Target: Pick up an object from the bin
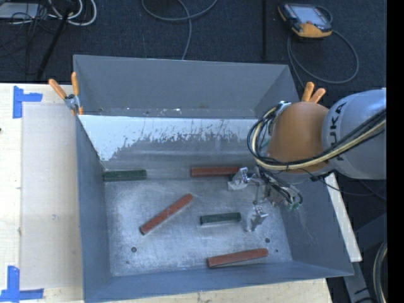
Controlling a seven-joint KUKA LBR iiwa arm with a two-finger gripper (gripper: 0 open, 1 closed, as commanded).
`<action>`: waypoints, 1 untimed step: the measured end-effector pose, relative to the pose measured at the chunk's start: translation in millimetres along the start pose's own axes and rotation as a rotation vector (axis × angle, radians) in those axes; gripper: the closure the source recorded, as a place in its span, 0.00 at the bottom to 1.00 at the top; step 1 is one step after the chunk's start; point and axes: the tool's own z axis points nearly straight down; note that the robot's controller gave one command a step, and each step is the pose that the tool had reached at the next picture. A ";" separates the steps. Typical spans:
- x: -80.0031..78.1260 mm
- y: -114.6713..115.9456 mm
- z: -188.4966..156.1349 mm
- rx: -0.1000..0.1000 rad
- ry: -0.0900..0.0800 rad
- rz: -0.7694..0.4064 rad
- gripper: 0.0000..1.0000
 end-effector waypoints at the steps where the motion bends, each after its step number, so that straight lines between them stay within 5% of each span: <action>1: 1.2 -19.6 -15.2 -0.007 0.008 -0.092 0.00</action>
Offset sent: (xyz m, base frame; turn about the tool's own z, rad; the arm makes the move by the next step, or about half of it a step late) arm -0.0055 0.0585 -0.0031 -0.3613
